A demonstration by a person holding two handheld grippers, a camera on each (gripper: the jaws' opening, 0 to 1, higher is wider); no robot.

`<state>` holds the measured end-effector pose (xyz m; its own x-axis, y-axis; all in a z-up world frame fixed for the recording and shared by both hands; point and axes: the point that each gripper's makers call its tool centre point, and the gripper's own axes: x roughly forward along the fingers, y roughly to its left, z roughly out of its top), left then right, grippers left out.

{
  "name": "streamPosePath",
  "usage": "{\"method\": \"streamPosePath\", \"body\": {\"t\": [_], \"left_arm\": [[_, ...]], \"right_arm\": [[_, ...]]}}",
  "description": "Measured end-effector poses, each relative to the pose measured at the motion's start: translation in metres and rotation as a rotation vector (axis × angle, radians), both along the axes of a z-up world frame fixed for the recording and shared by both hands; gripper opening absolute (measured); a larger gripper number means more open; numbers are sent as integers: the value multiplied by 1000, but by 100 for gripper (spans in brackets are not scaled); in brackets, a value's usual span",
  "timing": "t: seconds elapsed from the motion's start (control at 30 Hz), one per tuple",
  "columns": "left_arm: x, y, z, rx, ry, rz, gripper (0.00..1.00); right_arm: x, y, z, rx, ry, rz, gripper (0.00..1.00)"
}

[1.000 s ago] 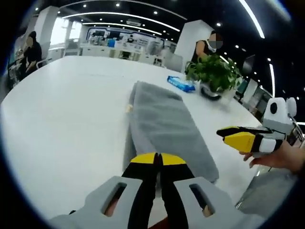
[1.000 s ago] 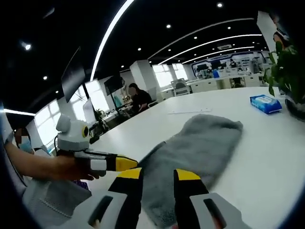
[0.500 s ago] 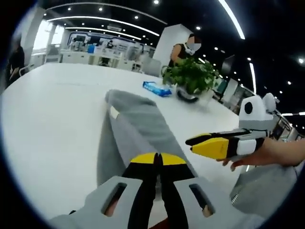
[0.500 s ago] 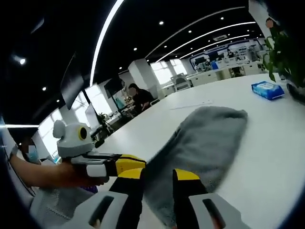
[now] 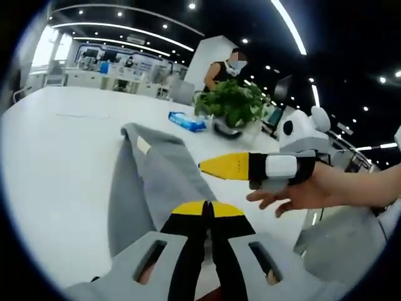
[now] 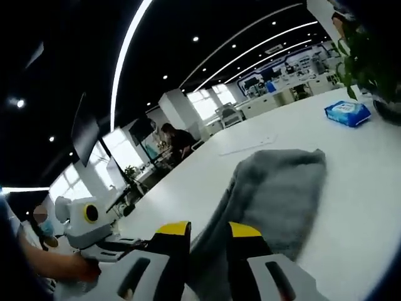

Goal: Open the folded towel by lifting each exposed corner and separating the folded layers until the towel lies flat within the target outline without major curled edges

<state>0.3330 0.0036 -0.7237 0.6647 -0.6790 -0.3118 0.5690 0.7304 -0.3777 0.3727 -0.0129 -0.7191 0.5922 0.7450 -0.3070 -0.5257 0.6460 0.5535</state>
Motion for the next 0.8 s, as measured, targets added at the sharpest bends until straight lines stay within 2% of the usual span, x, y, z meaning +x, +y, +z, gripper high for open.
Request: {"method": "streamPosePath", "body": {"t": [0.07,0.27,0.3,0.43,0.5,0.53,0.57,0.63,0.67,0.8], "left_arm": [[-2,-3,2,-10,-4,-14,0],[-8,-16,6,-34,-14,-72,0],[-9,-18,3,-21,-4,-91,0],[-13,-24,3,-6,-24,-123,0],[-16,-27,3,-8,-24,-143,0],[-17,-30,5,-23,-30,-155,0],[-21,-37,11,-66,-28,-185,0],[-23,-37,8,-45,-24,-192,0],[-24,-37,2,4,-31,-200,0],[-25,-39,-3,24,-26,-208,0]], "right_arm": [[-2,4,-5,-7,23,12,20],[-9,9,-17,-61,40,25,19],[-10,8,-18,-69,46,29,18],[-10,3,-23,-93,62,26,9],[-9,0,-30,-110,90,21,7],[-9,-1,-31,-113,94,21,5],[-10,-2,-37,-142,101,25,4],[-12,-3,-43,-156,116,30,3],[-13,-3,-47,-157,129,35,3],[-16,-1,-51,-176,132,47,0]]}}
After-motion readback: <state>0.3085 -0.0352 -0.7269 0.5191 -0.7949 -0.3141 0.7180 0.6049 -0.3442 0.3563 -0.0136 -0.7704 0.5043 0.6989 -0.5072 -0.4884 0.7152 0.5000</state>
